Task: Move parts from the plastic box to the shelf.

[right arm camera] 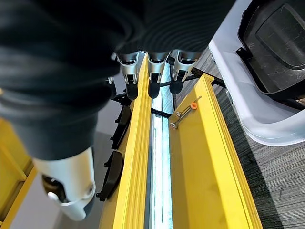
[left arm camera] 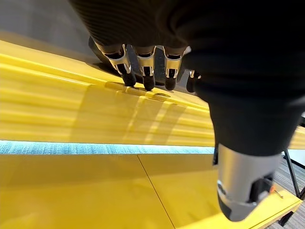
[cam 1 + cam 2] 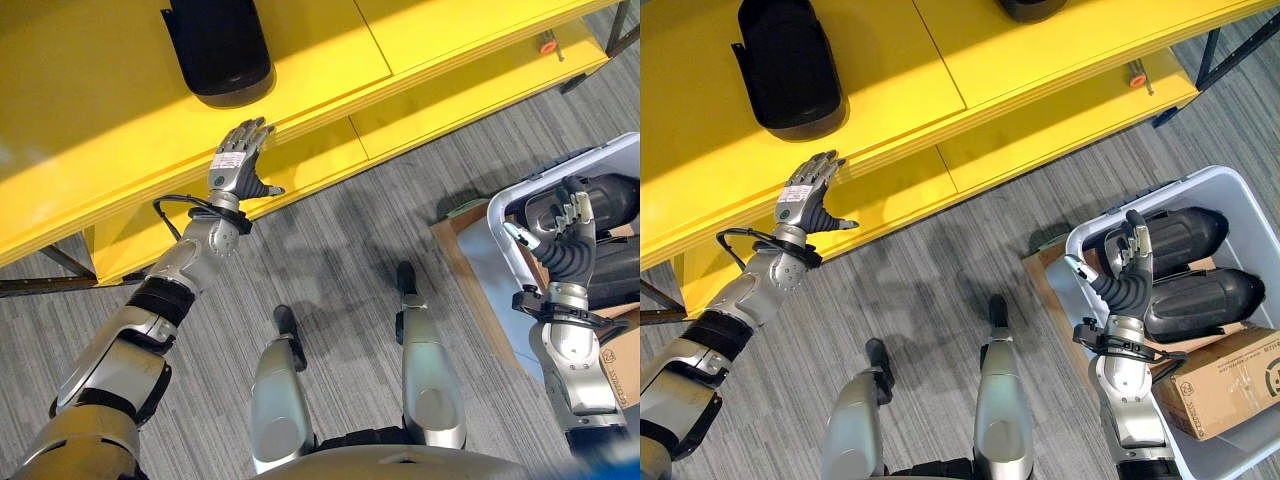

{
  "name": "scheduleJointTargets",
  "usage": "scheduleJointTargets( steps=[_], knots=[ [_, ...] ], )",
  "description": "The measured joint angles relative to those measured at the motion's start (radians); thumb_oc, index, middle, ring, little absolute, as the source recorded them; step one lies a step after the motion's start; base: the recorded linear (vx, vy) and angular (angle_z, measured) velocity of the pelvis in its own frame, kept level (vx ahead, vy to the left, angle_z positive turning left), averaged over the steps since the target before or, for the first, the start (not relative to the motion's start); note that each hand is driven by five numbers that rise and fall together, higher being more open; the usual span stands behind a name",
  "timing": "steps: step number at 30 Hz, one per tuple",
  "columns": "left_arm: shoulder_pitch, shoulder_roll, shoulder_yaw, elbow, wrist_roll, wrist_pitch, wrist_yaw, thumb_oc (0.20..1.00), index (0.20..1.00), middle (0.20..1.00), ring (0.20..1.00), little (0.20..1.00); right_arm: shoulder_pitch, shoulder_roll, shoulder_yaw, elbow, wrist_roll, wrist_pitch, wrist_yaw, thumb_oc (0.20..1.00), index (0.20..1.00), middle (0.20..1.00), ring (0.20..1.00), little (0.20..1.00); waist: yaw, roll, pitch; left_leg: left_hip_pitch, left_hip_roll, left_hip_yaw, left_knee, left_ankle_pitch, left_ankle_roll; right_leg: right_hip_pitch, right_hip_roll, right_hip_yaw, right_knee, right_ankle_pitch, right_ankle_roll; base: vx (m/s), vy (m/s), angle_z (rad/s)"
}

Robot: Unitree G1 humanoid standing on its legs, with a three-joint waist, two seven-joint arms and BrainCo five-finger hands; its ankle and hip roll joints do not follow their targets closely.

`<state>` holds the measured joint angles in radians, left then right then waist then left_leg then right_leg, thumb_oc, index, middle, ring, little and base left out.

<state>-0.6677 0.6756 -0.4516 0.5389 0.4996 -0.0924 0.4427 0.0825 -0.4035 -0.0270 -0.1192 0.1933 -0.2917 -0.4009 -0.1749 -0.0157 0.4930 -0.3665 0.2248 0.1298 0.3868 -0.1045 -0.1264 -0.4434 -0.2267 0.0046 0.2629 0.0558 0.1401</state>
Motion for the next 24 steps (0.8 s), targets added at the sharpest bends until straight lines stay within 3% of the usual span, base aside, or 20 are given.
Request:
scheduleJointTargets(
  steps=[24],
  knots=[
    [-0.111, 0.043, -0.065, 0.115, 0.001, 0.006, -0.001, 1.0, 1.0, 1.0, 1.0, 1.0, 0.041, -0.006, -0.004, 0.001, 0.009, -0.001, 0.005, 1.0, 1.0, 1.0, 1.0, 1.0, -0.009, 0.001, 0.004, -0.005, 0.004, 0.017, 0.017, -0.026, -0.002, -0.021, -0.001, 0.012, 0.021, -0.015, 0.011, 0.01, 0.0, -0.02]
  ],
)
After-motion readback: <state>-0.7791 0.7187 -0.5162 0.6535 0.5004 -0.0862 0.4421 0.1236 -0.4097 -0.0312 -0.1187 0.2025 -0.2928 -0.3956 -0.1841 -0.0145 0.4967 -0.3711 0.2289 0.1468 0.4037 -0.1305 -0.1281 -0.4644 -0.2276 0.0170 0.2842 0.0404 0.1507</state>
